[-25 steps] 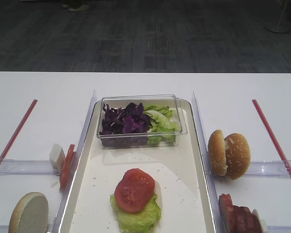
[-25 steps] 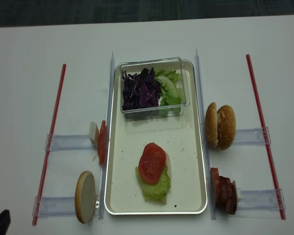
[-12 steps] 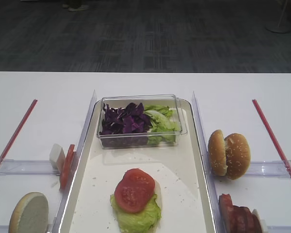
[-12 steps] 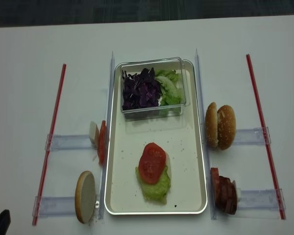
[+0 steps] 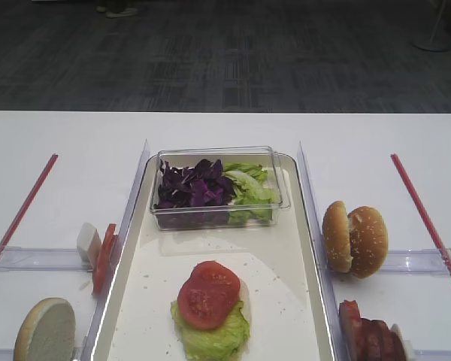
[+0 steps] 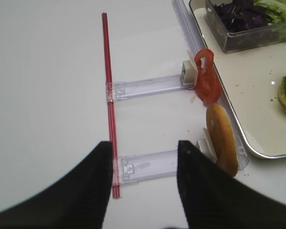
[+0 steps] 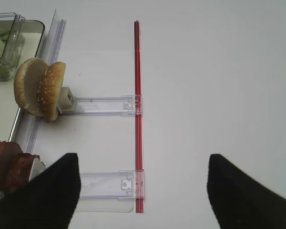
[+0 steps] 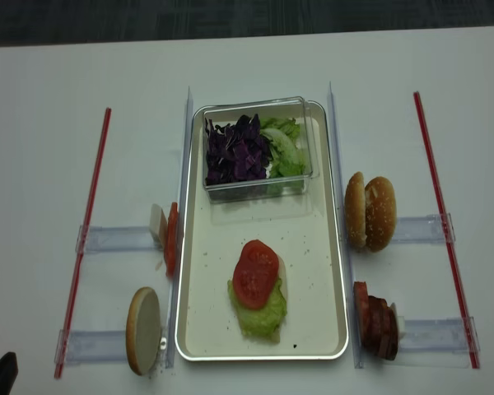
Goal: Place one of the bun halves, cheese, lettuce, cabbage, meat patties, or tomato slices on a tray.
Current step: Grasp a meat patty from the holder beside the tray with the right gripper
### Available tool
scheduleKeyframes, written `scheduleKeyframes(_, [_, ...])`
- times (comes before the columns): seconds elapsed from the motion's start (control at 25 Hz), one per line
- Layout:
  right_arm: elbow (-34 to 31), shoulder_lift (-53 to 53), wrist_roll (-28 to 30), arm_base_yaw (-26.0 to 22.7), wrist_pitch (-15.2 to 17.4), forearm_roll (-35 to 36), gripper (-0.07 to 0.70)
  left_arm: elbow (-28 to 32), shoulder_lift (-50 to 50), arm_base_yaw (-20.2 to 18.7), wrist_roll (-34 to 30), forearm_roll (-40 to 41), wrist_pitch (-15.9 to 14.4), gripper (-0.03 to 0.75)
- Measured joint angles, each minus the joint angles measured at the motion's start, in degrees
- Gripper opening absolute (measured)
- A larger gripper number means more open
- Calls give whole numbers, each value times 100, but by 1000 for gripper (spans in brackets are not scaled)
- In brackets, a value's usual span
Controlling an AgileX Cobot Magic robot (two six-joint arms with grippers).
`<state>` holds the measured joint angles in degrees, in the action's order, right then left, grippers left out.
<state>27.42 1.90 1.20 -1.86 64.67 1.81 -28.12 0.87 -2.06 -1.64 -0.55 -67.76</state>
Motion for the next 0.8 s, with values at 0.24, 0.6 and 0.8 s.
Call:
scheduleKeyframes(0.24, [123, 269, 0, 0, 214, 0, 571, 0, 0, 0, 0, 0, 0, 293])
scheduleKeyframes(0.6, [504, 794, 13, 0, 819, 28, 571, 0, 0, 0, 0, 0, 0, 293])
scheduleKeyframes(0.8, [811, 1268, 13, 0, 833, 125, 571, 0, 0, 0, 0, 0, 0, 293])
